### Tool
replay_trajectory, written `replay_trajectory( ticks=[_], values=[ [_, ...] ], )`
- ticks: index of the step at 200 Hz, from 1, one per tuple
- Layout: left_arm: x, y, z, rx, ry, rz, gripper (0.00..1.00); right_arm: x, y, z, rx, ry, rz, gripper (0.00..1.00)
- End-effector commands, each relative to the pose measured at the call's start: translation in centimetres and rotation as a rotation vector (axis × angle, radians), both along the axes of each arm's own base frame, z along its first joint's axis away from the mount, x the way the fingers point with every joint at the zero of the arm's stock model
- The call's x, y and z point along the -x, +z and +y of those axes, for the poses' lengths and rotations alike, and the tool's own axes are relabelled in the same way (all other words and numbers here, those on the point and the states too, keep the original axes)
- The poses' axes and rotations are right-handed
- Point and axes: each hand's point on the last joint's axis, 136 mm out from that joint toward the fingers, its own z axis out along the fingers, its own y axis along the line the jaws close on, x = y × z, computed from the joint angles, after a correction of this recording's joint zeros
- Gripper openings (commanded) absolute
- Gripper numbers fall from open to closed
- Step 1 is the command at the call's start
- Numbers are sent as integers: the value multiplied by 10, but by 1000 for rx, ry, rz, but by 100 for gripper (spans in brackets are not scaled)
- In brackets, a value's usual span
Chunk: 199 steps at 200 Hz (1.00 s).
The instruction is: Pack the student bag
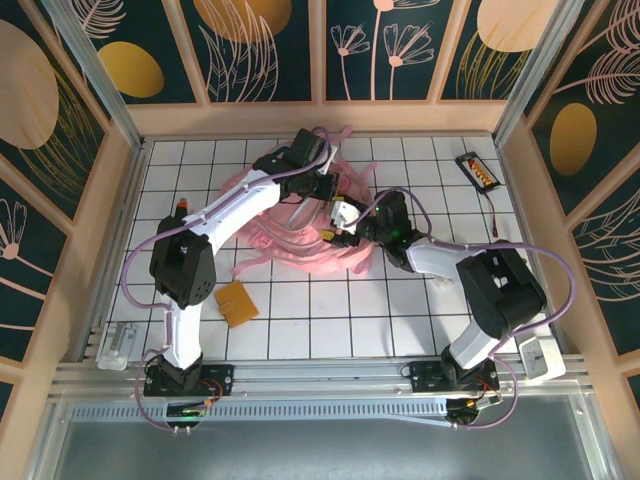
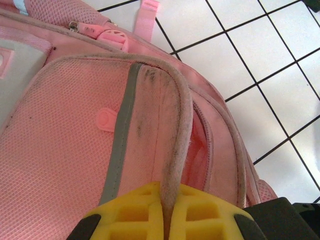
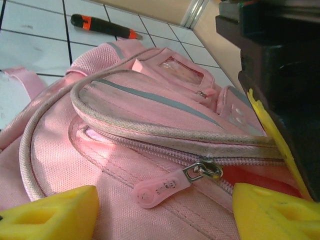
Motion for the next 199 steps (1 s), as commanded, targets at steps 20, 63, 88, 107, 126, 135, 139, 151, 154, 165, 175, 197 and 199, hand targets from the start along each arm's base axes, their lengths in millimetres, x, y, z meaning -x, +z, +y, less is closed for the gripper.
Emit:
replay_trajectory(
  ticks=[20,63,88,107,126,135,139,151,154,165,175,197,199],
  values=[
    [8,50,-30,194,-66,4,0,-2,-20,12,150,29,-123,71],
    [6,53,-24,198,-56,6,0,4,6,-6,65,-2,-218,71],
    [12,50,-23,216,-76,43,0,-7,2,-30,150,-35,-305,71],
    [16,46,-23,219,-80,61,0,-15,6,-37,175,-81,-384,71],
    [16,44,-20,214,-71,60,0,-20,8,-38,175,-99,-417,71],
    [16,46,-20,218,-72,56,0,-23,10,-37,162,-106,-409,71],
    [16,46,-19,219,-70,56,0,-23,8,-36,164,-97,-403,71],
    [16,47,-20,227,-69,58,0,-22,4,-33,173,-78,-406,71],
    [16,47,-20,232,-69,59,0,-21,3,-32,175,-71,-412,71],
    [15,49,-22,251,-73,65,0,-18,-5,-26,207,-43,-440,71],
    [15,52,-25,274,-72,70,0,-14,-12,-19,238,-22,-460,71],
    [13,58,-29,318,-62,81,0,-5,-29,-2,297,36,-471,71],
    [13,58,-30,321,-61,83,0,-5,-29,0,301,39,-475,71]
  ],
)
